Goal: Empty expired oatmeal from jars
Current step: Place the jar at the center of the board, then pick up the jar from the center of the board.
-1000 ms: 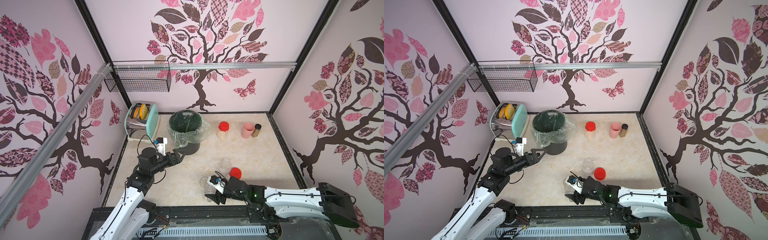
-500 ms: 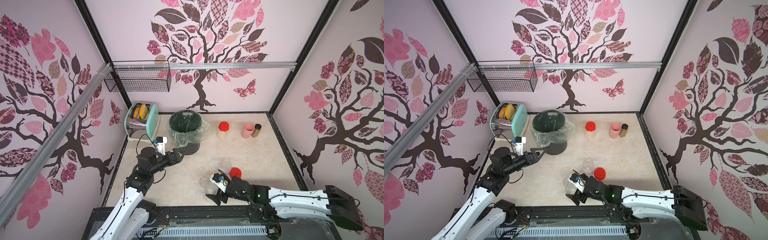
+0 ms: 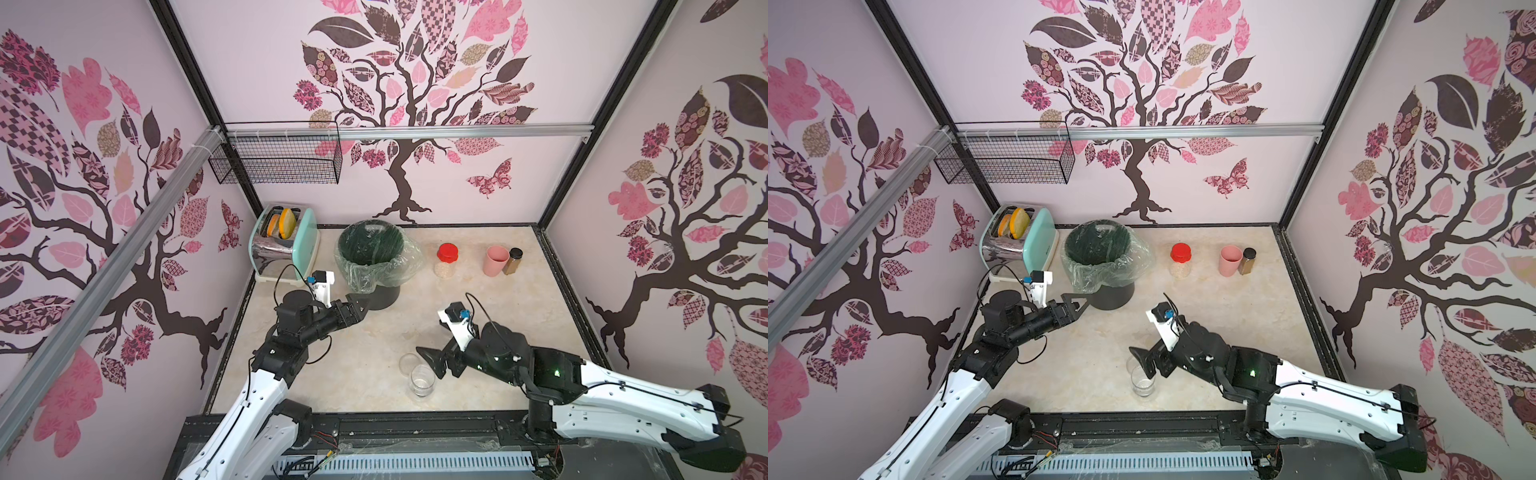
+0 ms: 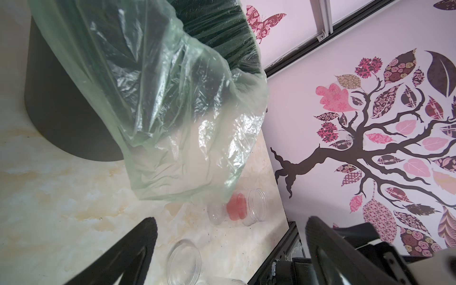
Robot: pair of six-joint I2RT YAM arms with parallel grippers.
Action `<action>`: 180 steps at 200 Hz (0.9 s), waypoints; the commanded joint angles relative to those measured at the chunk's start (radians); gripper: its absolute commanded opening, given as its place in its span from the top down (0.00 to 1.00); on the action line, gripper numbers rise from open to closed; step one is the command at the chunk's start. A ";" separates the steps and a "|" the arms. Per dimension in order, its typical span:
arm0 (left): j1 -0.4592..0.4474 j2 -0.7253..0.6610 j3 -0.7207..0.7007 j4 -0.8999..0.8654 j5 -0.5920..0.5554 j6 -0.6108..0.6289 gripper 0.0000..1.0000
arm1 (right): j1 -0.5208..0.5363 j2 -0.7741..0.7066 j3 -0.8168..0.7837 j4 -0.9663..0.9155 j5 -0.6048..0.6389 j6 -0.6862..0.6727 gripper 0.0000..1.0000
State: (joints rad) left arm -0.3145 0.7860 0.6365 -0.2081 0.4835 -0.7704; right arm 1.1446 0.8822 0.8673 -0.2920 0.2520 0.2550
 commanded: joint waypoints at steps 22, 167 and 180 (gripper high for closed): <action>0.002 0.056 0.062 0.020 0.022 0.024 0.02 | -0.347 0.146 0.202 -0.141 -0.148 -0.007 0.00; -0.053 0.313 0.161 0.073 0.067 0.109 0.02 | -0.783 0.775 0.498 -0.024 -0.220 -0.136 0.00; -0.054 0.339 0.167 0.089 0.067 0.104 0.02 | -0.788 0.819 0.527 -0.025 -0.217 -0.141 0.00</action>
State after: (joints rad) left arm -0.3630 1.0943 0.7712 -0.1616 0.5541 -0.6903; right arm 0.3649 1.6440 1.3174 -0.3260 0.0162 0.1413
